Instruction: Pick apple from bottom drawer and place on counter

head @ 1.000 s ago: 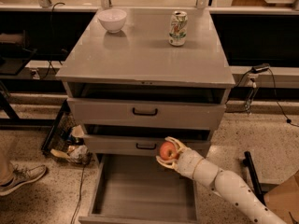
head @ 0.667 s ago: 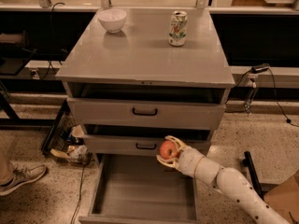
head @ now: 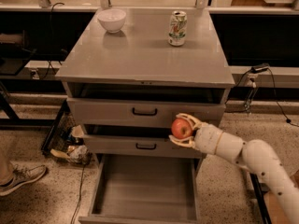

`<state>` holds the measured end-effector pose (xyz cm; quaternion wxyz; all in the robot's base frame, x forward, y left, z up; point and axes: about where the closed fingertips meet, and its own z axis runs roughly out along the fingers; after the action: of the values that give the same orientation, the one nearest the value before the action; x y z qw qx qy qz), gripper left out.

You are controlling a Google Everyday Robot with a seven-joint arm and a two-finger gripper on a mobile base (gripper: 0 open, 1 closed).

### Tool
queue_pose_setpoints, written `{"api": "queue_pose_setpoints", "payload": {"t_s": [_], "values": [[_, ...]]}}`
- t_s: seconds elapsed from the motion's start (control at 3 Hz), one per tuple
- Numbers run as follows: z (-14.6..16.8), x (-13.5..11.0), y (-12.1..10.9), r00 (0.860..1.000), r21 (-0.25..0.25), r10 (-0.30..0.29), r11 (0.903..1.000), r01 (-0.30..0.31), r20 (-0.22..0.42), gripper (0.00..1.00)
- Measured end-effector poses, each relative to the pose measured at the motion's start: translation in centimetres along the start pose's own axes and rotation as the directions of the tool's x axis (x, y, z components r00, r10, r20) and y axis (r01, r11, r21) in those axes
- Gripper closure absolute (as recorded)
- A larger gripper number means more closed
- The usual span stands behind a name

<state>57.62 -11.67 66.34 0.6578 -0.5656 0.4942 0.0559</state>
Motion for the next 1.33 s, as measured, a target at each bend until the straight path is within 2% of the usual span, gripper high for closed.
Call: {"api": "queue_pose_setpoints", "payload": {"t_s": [0.33,0.67,1.0,1.33], "values": [[-1.7,-4.3,-2.3,0.991,-0.056,-0.12,0.9908,0.124,0.057,1.0],[-3.4,-9.2,-4.4,0.96,-0.069,-0.261,0.9607,0.269,0.105,1.0],[-3.4,-9.2,-4.4,0.96,-0.068,-0.261,0.9607,0.269,0.105,1.0],[-3.1,-9.7,-5.8,0.955,-0.042,-0.269,0.9602,0.276,0.126,1.0]]}}
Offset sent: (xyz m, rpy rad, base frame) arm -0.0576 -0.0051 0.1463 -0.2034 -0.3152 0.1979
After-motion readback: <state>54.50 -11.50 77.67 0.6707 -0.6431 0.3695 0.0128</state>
